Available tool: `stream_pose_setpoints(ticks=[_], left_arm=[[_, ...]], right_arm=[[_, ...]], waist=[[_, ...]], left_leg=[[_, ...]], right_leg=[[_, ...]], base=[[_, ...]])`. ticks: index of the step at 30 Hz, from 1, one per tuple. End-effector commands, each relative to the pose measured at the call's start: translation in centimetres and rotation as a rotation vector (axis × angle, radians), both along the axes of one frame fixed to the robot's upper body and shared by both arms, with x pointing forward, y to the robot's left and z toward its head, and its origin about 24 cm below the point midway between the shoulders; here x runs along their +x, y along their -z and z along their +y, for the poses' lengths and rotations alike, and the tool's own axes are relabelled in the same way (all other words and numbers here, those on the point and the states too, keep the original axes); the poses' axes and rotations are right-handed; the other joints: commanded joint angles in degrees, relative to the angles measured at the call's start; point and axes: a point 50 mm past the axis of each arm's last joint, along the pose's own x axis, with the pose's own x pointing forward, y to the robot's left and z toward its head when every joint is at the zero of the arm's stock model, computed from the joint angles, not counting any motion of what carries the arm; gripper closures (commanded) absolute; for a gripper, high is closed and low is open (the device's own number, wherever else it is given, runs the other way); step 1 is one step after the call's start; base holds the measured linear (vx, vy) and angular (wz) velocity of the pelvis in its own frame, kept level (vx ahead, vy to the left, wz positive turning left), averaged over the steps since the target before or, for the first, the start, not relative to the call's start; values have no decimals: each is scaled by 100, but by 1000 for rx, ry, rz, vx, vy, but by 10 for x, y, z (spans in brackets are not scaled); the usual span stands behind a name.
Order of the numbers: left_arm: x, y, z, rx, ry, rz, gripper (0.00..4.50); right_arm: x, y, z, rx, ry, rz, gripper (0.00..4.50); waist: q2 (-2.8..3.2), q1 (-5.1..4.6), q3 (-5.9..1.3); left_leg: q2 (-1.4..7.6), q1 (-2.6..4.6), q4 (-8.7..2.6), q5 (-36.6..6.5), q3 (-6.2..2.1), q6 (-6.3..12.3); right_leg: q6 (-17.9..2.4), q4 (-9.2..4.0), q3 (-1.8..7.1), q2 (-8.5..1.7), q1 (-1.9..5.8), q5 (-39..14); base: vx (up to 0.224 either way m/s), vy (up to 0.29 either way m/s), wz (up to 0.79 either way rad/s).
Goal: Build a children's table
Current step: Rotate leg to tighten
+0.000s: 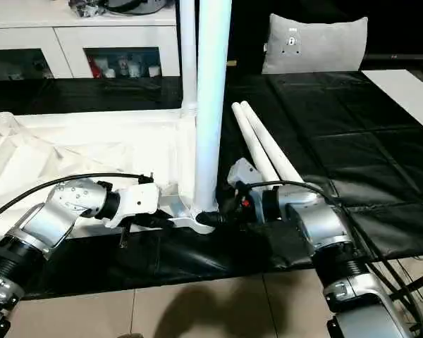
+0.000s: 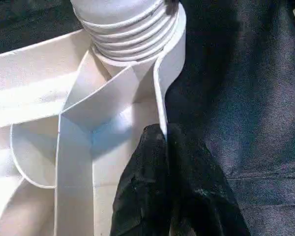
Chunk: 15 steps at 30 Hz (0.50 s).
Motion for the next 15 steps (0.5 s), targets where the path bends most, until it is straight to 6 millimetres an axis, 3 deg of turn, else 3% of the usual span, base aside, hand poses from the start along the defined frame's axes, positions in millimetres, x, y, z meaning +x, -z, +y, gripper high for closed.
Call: stream_pose_setpoints(ticks=[1,5,7,11,13,15], left_arm=[[-9,14,-5,70,83,55,450],[-10,15,-4,73,80,59,450],[-10,15,-3,63,66,71,450],[-12,15,-4,6,-15,111,450],[-12,14,-8,-52,-112,142,450],[-9,14,-12,-92,-198,140,450]], right_arm=[[3,-4,2,12,-5,-22,152],[1,-1,3,21,-12,-9,178],[-3,1,3,32,-20,10,181],[-7,5,6,71,11,74,183],[-3,9,12,59,124,121,183],[3,11,19,59,215,122,188]], waist=[[-41,-9,-354],[-47,-8,-351],[-74,-9,-351],[-70,-7,-355],[-48,-38,-344],[-56,-50,-317]], left_leg=[[211,-68,-334,-221,41,477],[207,-72,-332,-209,41,484],[209,-75,-333,-208,43,488],[222,-74,-329,-90,43,515],[220,-70,-342,-30,34,503],[201,-65,-359,-333,49,425]], right_leg=[[-1424,-320,353,-380,357,-249],[-1406,-318,354,-377,360,-220],[-1387,-320,353,-379,361,-274],[-1418,-291,361,-379,363,-137],[-1444,-299,355,-370,355,-129],[-1364,-365,356,-374,344,-596]], base=[[0,0,0],[0,0,0],[0,0,0],[0,0,0],[0,0,0],[0,0,0]])
